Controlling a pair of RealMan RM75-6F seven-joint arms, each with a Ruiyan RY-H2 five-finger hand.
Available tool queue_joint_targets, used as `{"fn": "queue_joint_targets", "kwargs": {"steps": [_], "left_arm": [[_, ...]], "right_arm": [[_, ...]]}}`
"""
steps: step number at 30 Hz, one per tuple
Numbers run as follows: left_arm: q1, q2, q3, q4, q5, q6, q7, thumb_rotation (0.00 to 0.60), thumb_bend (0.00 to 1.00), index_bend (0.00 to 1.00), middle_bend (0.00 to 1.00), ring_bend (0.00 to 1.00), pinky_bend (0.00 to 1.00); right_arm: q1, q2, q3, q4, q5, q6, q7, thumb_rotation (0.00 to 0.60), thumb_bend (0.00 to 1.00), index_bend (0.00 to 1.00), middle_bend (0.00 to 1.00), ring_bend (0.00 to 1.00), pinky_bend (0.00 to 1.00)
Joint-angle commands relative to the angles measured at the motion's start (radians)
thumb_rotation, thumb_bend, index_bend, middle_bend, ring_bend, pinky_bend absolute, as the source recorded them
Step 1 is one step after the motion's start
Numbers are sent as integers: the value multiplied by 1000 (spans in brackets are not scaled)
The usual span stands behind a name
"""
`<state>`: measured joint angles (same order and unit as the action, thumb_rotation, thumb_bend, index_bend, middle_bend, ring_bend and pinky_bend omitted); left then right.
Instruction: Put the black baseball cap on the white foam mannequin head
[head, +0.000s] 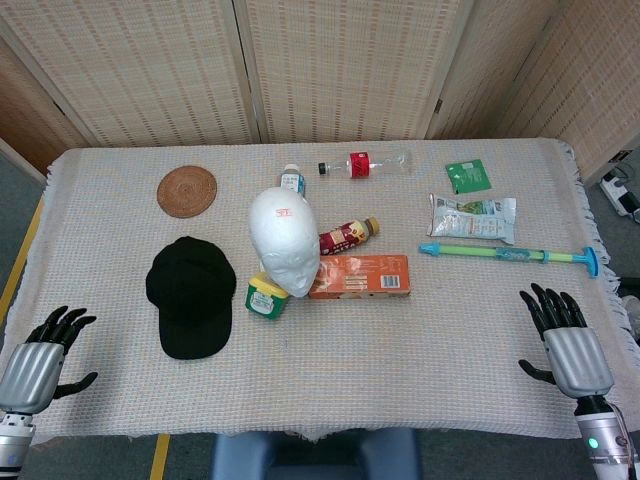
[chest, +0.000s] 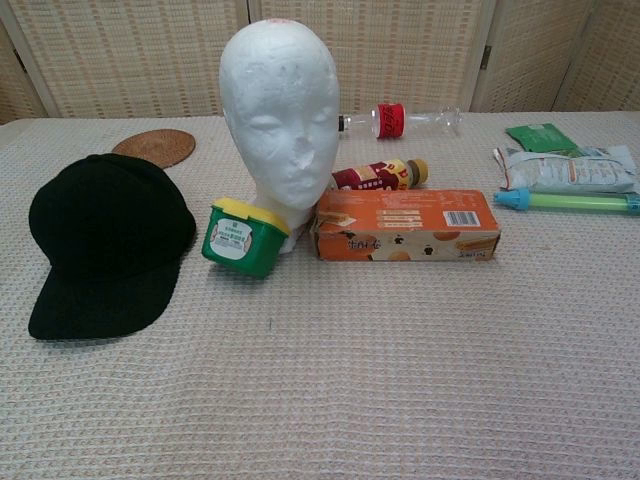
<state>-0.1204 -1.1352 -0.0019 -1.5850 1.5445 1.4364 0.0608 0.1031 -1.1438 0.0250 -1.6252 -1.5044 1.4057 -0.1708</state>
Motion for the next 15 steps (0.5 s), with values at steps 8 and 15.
{"fn": "queue_joint_targets", "kwargs": {"steps": [8, 15], "left_arm": [[-10, -107, 68, 29, 85, -45, -132, 600, 200, 303, 316, 215, 500], [-7, -370, 94, 334, 240, 69, -178, 600, 159, 416, 780, 610, 984]], "right_arm": [[-3, -13, 2, 16, -19, 24, 10, 600, 72, 0, 0, 0, 0], [3, -29, 2, 27, -13, 10, -12, 600, 73, 0, 0, 0, 0]]}}
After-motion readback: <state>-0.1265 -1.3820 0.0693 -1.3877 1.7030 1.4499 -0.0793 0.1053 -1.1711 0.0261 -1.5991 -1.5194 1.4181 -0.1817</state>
